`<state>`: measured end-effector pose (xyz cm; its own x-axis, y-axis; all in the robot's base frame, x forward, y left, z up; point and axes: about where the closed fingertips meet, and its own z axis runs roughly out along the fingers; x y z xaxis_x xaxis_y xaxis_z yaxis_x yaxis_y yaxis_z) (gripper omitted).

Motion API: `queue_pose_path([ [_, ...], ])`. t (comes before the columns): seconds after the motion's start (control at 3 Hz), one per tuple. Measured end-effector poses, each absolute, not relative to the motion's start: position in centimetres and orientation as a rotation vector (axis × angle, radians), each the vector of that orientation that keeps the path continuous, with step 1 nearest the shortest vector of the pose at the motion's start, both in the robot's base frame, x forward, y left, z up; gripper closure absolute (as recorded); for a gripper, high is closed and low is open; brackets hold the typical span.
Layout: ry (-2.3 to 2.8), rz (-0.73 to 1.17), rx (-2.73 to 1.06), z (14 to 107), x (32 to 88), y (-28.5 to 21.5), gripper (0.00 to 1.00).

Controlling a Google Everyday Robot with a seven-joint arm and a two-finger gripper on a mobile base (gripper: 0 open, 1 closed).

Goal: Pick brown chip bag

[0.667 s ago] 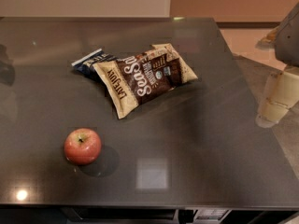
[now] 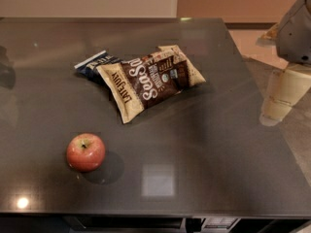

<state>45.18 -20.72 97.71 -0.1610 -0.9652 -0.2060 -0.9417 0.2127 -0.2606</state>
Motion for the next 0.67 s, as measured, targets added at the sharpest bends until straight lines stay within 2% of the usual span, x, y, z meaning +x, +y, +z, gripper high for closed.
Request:
queue_pose_path([
  [0.67, 2.008, -0.053, -1.900, 96.2, 51.3, -17.0, 0.00],
])
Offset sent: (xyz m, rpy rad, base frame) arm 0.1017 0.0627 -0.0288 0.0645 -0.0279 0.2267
